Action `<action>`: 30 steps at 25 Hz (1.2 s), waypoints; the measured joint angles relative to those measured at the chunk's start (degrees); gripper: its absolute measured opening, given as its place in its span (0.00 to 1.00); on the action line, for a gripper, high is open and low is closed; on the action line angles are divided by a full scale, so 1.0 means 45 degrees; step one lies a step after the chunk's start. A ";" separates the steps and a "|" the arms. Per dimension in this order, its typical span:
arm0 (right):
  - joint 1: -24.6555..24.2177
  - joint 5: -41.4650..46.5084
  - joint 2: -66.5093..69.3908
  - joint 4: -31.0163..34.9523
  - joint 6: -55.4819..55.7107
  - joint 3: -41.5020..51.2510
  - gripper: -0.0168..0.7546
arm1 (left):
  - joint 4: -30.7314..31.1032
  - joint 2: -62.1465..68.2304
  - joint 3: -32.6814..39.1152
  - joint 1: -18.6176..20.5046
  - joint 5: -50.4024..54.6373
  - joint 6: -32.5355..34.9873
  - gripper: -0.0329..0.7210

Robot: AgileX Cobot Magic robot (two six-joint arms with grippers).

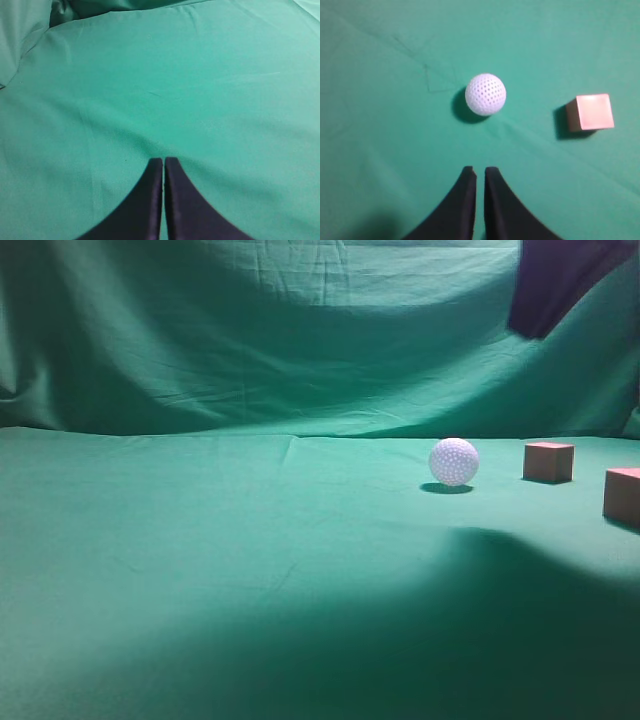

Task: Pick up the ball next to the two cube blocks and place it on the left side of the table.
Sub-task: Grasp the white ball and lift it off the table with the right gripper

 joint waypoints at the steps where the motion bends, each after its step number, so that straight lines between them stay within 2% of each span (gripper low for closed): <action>1: 0.0029 -0.0046 0.0456 0.0000 -0.0017 -0.0349 0.14 | 0.0000 0.0000 0.0000 0.0000 0.0000 0.0000 0.04; 4: 0.0029 -0.0126 0.1720 0.0460 -0.0040 -0.1212 0.35 | 0.0000 0.0000 0.0000 0.0000 0.0000 0.0000 0.04; 8: 0.0029 -0.0304 0.2980 0.1260 -0.0030 -0.1950 0.69 | 0.0000 0.0000 0.0000 0.0000 0.0000 0.0000 0.04; 10: 0.0029 -0.0537 0.3502 0.1378 -0.0030 -0.2111 0.80 | 0.0000 0.0000 0.0000 0.0000 0.0000 0.0000 0.04; 16: 0.0029 -0.1599 0.4527 0.1429 -0.0030 -0.2231 0.79 | 0.0000 0.0000 0.0000 0.0000 0.0000 0.0000 0.04; 17: 0.0029 -0.1753 0.4652 0.1429 -0.0030 -0.2231 0.72 | 0.0000 0.0000 0.0000 0.0000 0.0000 0.0000 0.04; 18: 0.0029 -0.1918 0.4773 0.1429 -0.0030 -0.2231 0.70 | 0.0000 0.0000 0.0000 0.0000 0.0000 0.0000 0.04; 22: 0.0029 -0.2163 0.5082 0.1429 -0.0030 -0.2231 0.72 | 0.0000 0.0000 0.0000 0.0000 0.0000 0.0000 0.04; 25: 0.0029 -0.2387 0.5188 0.1429 -0.0030 -0.2231 0.59 | 0.0000 0.0000 0.0000 0.0000 0.0000 0.0000 0.04; 28: 0.0029 -0.2664 0.5214 0.1429 -0.0030 -0.2231 0.42 | 0.0000 0.0000 0.0000 0.0000 0.0000 0.0000 0.04; 30: 0.0029 -0.2688 0.5214 0.1429 -0.0030 -0.2231 0.43 | 0.0000 0.0000 0.0000 0.0000 0.0000 0.0000 0.04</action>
